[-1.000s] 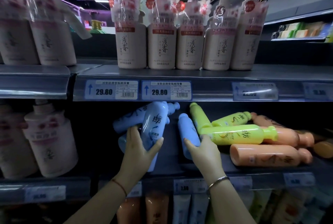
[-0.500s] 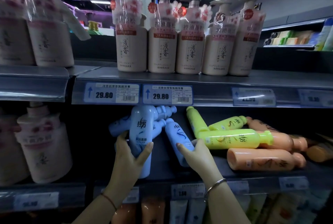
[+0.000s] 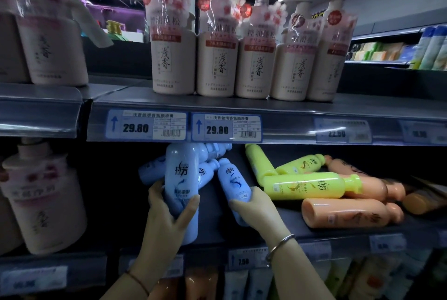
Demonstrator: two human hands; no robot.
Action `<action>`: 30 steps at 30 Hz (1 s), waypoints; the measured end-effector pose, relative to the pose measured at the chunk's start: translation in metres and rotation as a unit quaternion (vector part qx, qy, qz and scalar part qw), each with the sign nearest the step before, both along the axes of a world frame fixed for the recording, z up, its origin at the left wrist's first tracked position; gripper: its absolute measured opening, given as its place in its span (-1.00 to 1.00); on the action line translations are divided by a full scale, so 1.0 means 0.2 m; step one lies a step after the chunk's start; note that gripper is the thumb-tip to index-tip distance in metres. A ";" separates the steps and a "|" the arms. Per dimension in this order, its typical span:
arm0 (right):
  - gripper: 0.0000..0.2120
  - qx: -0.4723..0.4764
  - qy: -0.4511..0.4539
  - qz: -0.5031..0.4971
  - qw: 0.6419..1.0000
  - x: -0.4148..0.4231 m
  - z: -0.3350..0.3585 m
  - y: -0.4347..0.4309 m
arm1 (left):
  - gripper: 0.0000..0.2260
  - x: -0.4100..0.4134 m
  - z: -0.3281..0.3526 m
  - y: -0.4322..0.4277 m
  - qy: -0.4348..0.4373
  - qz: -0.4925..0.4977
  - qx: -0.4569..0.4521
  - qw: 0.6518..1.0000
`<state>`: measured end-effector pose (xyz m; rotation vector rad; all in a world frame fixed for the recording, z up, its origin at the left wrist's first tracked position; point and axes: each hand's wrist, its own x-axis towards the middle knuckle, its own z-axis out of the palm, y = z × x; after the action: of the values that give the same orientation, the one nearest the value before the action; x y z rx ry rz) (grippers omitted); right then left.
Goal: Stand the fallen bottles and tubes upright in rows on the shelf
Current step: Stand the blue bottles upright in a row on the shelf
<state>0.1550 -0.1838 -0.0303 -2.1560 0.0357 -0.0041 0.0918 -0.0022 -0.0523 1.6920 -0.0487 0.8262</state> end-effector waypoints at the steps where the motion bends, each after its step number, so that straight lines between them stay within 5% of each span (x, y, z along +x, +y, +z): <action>1: -0.66 0.007 -0.010 -0.009 1.000 -0.01 -0.01 0.00 | -0.51 0.00 0.00 0.00 -0.001 -0.002 0.002 1.000; 7: -0.86 0.133 -0.150 -0.013 0.980 -0.12 -0.07 -0.02 | -0.48 -0.01 0.03 -0.02 0.010 -0.009 0.017 1.000; 11: -0.66 0.148 -0.230 0.020 0.962 -0.16 -0.10 -0.03 | -0.37 -0.01 0.02 -0.03 0.040 0.014 0.053 0.998; 15: -0.34 0.189 -0.226 0.043 0.955 -0.19 -0.10 -0.04 | -0.32 -0.03 0.03 -0.08 0.066 0.104 0.176 0.977; 18: -0.25 0.229 -0.188 0.071 0.953 -0.20 -0.09 -0.07 | -0.34 -0.03 0.04 -0.09 0.069 0.094 0.190 0.975; 23: -0.45 0.186 -0.215 0.104 0.953 -0.18 -0.09 -0.06 | -0.36 -0.01 0.07 -0.06 0.064 0.044 0.137 0.988; 30: -0.44 0.206 -0.170 0.185 0.946 -0.18 -0.07 -0.08 | -0.37 0.00 0.15 -0.08 0.087 -0.045 0.143 0.985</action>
<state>0.1194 -0.1995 -0.0447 -1.6902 -0.5235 -0.1388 0.0921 -0.0173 -0.0221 2.0114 -0.1277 0.6231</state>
